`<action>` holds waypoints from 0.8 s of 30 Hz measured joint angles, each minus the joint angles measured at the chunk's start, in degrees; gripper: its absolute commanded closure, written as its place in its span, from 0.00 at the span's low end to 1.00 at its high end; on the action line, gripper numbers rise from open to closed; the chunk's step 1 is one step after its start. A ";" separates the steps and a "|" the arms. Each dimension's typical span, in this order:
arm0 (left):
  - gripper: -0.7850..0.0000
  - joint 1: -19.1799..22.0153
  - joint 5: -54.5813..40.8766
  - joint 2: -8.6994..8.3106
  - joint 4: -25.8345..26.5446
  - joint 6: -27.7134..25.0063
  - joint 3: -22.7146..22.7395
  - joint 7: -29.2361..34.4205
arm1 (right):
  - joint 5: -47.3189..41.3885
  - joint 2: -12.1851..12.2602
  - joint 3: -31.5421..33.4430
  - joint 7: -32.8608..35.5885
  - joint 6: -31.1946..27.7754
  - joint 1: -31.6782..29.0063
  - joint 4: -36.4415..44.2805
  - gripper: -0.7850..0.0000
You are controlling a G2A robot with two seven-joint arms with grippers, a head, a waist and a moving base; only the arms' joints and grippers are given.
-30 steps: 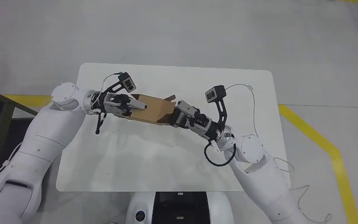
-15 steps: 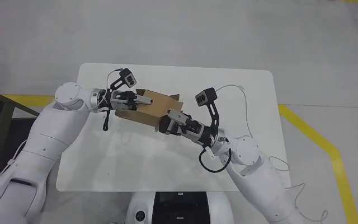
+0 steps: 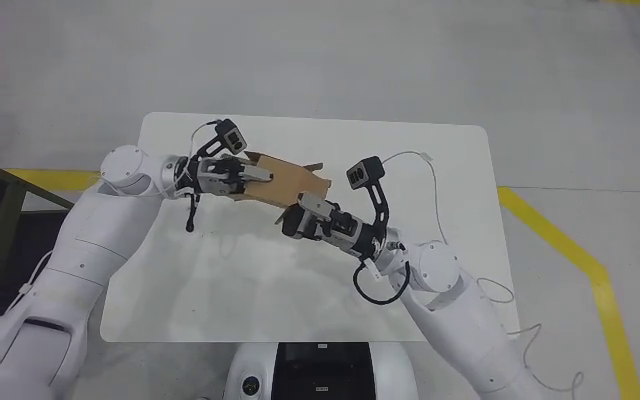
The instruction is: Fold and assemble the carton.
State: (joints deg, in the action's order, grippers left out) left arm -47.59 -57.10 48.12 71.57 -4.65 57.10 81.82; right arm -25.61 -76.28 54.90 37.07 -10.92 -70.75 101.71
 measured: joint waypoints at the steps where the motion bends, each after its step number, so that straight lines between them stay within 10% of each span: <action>1: 1.00 0.02 -0.02 0.07 -0.05 0.16 0.09 0.06 | 0.00 -0.03 -0.10 0.01 -0.02 0.09 -0.09 0.00; 24: 1.00 4.46 -9.27 1.70 -6.04 12.25 2.03 6.18 | 1.68 2.34 10.27 2.91 3.30 -4.76 -5.18 0.00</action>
State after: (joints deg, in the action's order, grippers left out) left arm -43.13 -66.37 49.82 65.53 7.60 59.14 88.00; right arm -23.93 -73.94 65.16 39.97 -7.62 -75.51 96.54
